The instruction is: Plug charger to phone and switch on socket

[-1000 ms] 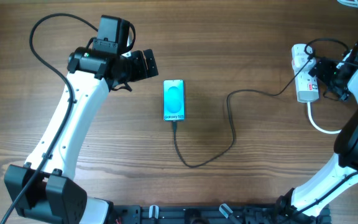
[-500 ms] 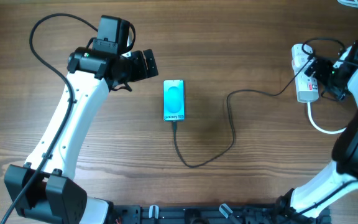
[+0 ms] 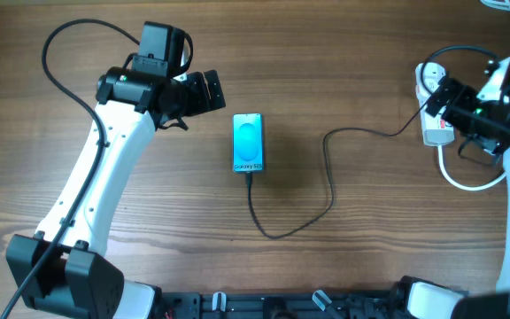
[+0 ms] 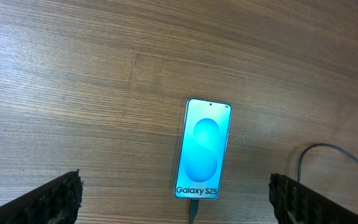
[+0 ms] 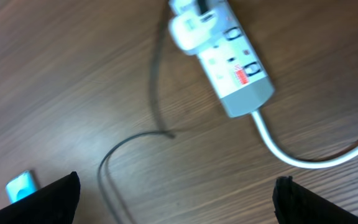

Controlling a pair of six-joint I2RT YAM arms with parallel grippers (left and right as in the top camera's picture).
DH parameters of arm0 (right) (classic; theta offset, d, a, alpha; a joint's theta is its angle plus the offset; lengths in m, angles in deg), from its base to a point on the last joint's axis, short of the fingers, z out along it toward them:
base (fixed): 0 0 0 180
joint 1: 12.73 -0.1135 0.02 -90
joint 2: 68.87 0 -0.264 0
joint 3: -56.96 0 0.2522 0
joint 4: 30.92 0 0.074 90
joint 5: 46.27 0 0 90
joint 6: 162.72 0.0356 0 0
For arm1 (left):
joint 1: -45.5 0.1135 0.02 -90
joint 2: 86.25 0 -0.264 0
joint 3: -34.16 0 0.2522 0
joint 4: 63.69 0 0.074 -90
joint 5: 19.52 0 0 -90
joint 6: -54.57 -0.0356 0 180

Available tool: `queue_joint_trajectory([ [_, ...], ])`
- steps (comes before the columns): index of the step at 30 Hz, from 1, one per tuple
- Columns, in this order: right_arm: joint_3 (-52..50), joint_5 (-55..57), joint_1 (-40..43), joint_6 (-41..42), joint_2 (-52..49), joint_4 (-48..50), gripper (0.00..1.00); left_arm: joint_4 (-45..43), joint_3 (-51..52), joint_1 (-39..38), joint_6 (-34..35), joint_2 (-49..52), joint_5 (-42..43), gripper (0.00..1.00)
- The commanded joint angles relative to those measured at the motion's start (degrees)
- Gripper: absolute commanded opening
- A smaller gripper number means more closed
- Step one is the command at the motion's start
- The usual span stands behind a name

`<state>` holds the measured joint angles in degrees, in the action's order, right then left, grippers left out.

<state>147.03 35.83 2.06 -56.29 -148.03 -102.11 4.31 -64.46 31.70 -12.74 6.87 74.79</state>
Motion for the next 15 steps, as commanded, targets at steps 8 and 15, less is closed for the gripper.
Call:
queue_joint_trajectory([
  [8,-14.32,-1.16,-11.56,0.31,41.79,-3.37,1.0,0.0,0.11,0.11,0.5,0.42,-0.79,1.0],
  [15,-14.36,-1.11,-11.56,0.28,60.92,-12.37,1.0,0.0,0.11,0.11,0.48,0.42,-0.79,1.0],
])
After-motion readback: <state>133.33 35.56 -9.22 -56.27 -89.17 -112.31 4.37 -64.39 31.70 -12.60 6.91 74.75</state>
